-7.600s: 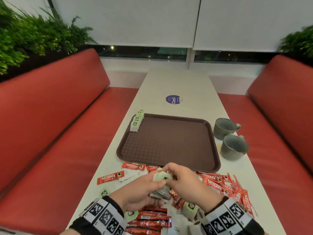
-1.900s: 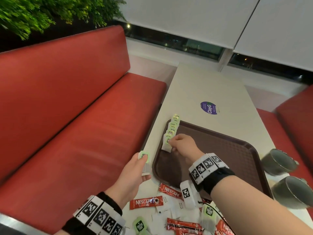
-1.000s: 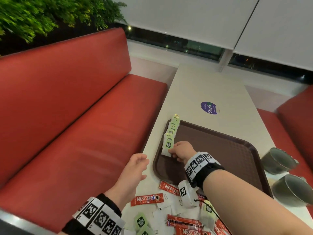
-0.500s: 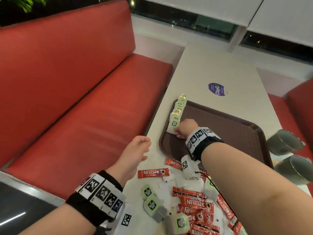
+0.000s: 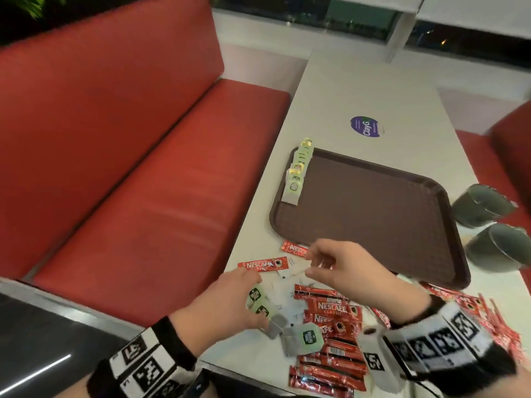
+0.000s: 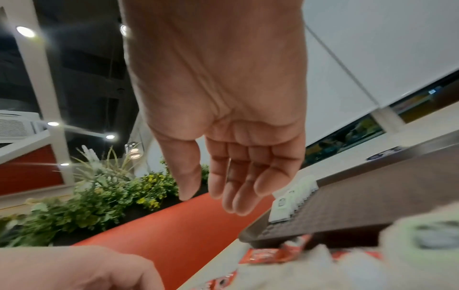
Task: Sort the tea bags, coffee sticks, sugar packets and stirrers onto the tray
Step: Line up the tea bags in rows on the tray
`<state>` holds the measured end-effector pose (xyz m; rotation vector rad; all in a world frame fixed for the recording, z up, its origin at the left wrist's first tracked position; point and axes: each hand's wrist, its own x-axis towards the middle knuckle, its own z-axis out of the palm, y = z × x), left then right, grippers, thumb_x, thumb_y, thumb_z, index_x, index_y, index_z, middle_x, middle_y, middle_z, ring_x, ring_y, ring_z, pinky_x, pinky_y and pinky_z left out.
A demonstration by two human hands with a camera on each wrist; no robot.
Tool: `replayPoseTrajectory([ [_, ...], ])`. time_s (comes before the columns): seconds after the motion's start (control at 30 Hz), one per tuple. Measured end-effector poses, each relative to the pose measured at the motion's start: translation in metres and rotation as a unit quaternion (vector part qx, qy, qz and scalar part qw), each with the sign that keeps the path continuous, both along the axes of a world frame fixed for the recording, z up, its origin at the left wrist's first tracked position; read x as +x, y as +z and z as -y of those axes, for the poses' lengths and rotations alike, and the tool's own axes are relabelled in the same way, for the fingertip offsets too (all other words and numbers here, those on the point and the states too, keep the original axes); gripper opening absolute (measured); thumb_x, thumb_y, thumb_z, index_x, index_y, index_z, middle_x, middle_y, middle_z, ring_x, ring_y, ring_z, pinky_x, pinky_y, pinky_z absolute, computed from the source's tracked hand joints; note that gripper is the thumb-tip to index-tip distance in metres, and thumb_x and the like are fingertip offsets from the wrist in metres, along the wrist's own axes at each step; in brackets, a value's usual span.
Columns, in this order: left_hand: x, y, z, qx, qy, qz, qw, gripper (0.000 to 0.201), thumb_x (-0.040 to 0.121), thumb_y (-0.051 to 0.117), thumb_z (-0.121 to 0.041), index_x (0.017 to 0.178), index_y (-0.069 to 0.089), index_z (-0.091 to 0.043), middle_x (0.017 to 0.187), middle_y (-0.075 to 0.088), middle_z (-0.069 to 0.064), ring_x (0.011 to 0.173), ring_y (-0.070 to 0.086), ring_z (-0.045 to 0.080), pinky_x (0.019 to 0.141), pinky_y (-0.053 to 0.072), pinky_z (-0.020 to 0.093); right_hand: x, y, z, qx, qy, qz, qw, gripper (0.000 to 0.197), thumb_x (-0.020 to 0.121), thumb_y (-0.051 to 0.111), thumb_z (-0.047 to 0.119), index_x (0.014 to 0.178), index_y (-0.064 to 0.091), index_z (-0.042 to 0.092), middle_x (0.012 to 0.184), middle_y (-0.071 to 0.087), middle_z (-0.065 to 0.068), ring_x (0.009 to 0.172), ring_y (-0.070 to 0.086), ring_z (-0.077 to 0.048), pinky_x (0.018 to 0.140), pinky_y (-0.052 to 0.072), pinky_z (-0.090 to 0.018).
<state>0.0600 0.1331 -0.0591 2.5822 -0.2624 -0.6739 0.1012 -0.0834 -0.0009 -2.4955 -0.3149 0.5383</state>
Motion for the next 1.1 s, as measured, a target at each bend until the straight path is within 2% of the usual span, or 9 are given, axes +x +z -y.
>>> replayPoseTrajectory([
  [0.13,-0.005,-0.01,0.017,0.048,0.02,0.03,0.998,0.074,0.074,0.069,-0.056,0.134,0.039,-0.023,0.131,0.04,-0.006,0.117,0.042,0.016,0.095,0.039,0.026,-0.028,-0.017,0.047,-0.059,-0.089,0.037,0.994,0.012,0.087,0.065,0.035,0.093,0.056,0.033,0.082,0.059,0.017,0.074,0.057,0.0,0.066,0.046,-0.018],
  [0.23,-0.007,-0.015,0.022,0.048,0.043,0.045,0.997,0.073,0.077,0.07,-0.049,0.137,0.037,-0.025,0.133,0.041,-0.005,0.117,0.044,0.016,0.094,0.039,0.024,-0.042,-0.027,0.079,-0.1,-0.125,0.044,0.986,0.012,0.086,0.065,0.042,0.089,0.056,0.033,0.085,0.062,0.014,0.074,0.054,0.002,0.058,0.037,-0.013],
  [0.37,-0.01,-0.016,0.025,0.037,0.101,0.047,0.993,0.074,0.073,0.075,-0.04,0.137,0.038,-0.03,0.132,0.047,-0.007,0.12,0.039,0.016,0.094,0.039,0.027,-0.048,-0.033,0.097,-0.121,-0.147,0.053,0.98,0.006,0.089,0.062,0.034,0.093,0.06,0.03,0.093,0.063,0.013,0.078,0.053,0.001,0.064,0.041,-0.016],
  [0.53,-0.016,-0.018,0.031,-0.05,0.159,0.052,0.985,0.044,0.076,0.073,-0.015,0.105,0.048,-0.038,0.105,0.058,-0.006,0.092,0.053,0.012,0.07,0.04,0.02,-0.036,-0.038,0.096,-0.131,-0.141,0.093,0.977,0.039,0.089,0.059,0.041,0.124,0.056,0.024,0.12,0.057,0.006,0.109,0.05,-0.012,0.091,0.045,-0.026],
  [0.6,-0.019,-0.019,0.033,-0.083,0.169,0.056,0.981,0.037,0.078,0.07,-0.01,0.096,0.05,-0.036,0.096,0.058,-0.008,0.086,0.055,0.01,0.065,0.038,0.012,-0.028,-0.038,0.091,-0.159,-0.122,0.085,0.976,0.049,0.088,0.058,0.046,0.131,0.05,0.023,0.125,0.053,0.004,0.116,0.047,-0.017,0.095,0.044,-0.031],
  [0.8,-0.022,-0.017,0.026,-0.167,0.198,0.072,0.963,0.024,0.079,0.073,-0.01,0.079,0.063,-0.032,0.076,0.066,-0.004,0.07,0.058,0.005,0.06,0.041,0.015,-0.012,-0.044,0.074,-0.246,-0.071,0.063,0.965,0.051,0.085,0.055,0.055,0.124,0.05,0.022,0.121,0.049,0.001,0.116,0.043,-0.021,0.097,0.039,-0.04],
  [0.9,-0.018,-0.008,0.026,-0.288,0.258,0.015,0.922,0.015,0.082,0.068,-0.003,0.088,0.07,-0.017,0.082,0.073,0.003,0.071,0.063,0.011,0.068,0.048,0.025,-0.009,-0.046,0.073,-0.224,-0.093,0.057,0.968,0.032,0.085,0.059,0.042,0.113,0.053,0.026,0.112,0.05,0.003,0.111,0.044,-0.02,0.094,0.038,-0.039],
  [1.0,-0.01,0.001,0.035,-0.454,0.332,-0.086,0.823,0.013,0.089,0.056,0.003,0.098,0.064,-0.003,0.092,0.072,0.013,0.078,0.062,0.019,0.071,0.048,0.033,-0.009,-0.044,0.078,-0.15,-0.134,0.042,0.979,0.007,0.086,0.058,0.026,0.086,0.051,0.029,0.096,0.053,0.006,0.099,0.049,-0.018,0.088,0.041,-0.037],
  [1.1,0.001,0.009,0.048,-0.523,0.337,-0.152,0.768,0.011,0.09,0.054,-0.001,0.097,0.061,-0.002,0.088,0.068,0.013,0.079,0.06,0.021,0.073,0.048,0.035,-0.014,-0.036,0.086,0.012,-0.177,0.011,0.984,0.012,0.085,0.065,0.021,0.079,0.055,0.022,0.083,0.063,0.001,0.069,0.055,-0.014,0.064,0.047,-0.029],
])
